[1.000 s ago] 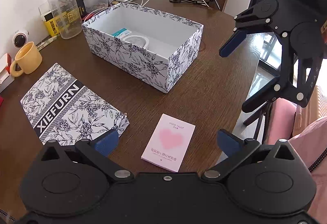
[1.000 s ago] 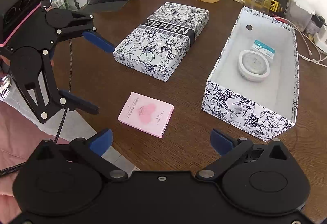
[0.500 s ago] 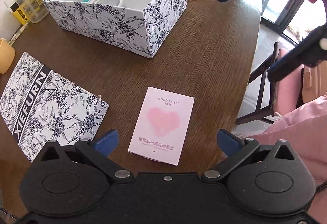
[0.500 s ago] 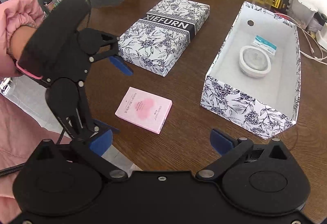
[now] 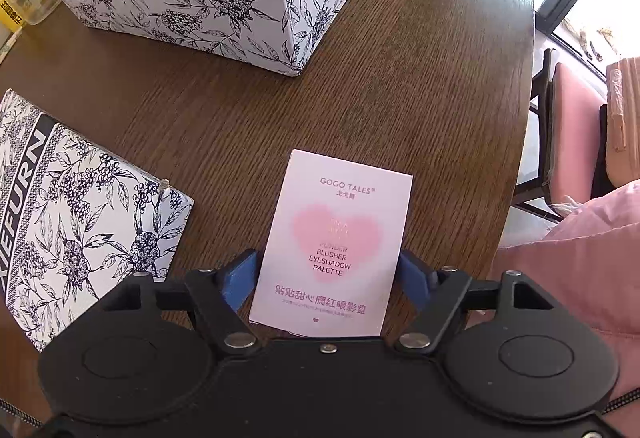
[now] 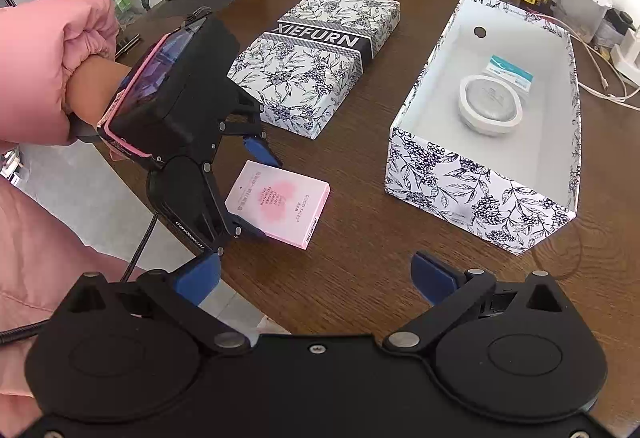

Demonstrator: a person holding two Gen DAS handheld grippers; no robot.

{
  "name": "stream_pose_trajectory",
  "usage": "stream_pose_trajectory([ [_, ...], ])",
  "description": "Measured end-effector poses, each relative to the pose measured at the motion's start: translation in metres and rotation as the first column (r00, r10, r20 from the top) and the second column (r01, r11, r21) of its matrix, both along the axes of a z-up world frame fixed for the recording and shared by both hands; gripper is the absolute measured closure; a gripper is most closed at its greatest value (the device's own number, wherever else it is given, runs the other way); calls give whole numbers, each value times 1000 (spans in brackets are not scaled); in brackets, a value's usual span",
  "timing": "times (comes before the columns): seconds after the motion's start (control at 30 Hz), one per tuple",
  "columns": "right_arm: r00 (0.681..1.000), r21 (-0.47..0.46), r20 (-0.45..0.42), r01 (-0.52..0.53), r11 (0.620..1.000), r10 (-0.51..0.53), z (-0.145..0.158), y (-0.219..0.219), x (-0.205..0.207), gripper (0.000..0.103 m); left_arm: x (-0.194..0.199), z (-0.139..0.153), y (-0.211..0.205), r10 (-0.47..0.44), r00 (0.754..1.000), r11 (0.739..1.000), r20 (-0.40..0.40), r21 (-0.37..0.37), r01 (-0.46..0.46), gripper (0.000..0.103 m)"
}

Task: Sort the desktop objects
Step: 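Lower the left tool onto the pink eyeshadow palette and close it, then lift the pink palette with the left tool and carry it toward the open box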

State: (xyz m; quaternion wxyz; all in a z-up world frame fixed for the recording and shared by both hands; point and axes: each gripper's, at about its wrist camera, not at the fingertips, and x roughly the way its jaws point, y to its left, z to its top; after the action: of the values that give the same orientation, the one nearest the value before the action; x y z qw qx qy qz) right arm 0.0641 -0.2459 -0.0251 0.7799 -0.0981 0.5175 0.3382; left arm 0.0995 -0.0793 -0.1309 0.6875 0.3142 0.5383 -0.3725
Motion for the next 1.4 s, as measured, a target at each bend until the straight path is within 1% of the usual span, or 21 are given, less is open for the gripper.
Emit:
stream_pose_trajectory([
  [0.13,1000,2,-3,7,1000,-7,-2,-2,1,0,2,-1,1,-2,1000,1000,-6,-7,2,32],
  [0.2,1000,3,-3,8,1000,-8,-2,-3,2,0,-3,1,0,-30,999,999,32,-24,31,34],
  [0.3,1000,6,-3,8,1000,-8,-2,-4,2,0,-9,4,-2,-45,997,999,60,-23,46,35],
  [0.37,1000,9,-5,11,1000,-11,-3,-5,4,0,-9,11,0,-33,997,998,64,-43,36,36],
  [0.53,1000,16,-10,19,1000,-19,-7,-7,7,0,-1,41,8,-19,996,995,86,-93,27,37],
  [0.63,1000,20,-13,24,1000,-24,-9,-9,9,0,7,45,11,-8,995,996,101,-90,17,37],
  [0.77,999,25,-17,30,999,-30,-11,-11,11,0,11,49,10,-5,996,994,89,-107,14,37],
  [0.87,999,29,-20,35,999,-34,-13,-12,13,0,10,41,5,-16,996,996,84,-89,23,37],
  [1.1,999,38,-27,46,998,-45,-18,-15,17,0,6,10,3,-42,998,999,47,-29,44,38],
  [1.17,999,35,-28,44,998,-43,-13,-20,10,0,6,1,3,-37,999,999,39,-12,38,38],
  [1.23,999,32,-28,43,999,-42,-14,-20,10,0,7,-1,4,-30,999,999,36,-15,31,38],
  [1.33,999,30,-30,44,999,-43,-15,-19,12,0,8,-3,1,-32,999,999,31,6,32,37],
  [1.37,999,31,-31,44,999,-43,-16,-18,13,0,8,-4,0,-33,999,999,29,13,33,32],
  [1.4,999,31,-32,44,999,-43,-16,-18,13,0,8,-5,-1,-34,999,999,28,20,33,25],
])
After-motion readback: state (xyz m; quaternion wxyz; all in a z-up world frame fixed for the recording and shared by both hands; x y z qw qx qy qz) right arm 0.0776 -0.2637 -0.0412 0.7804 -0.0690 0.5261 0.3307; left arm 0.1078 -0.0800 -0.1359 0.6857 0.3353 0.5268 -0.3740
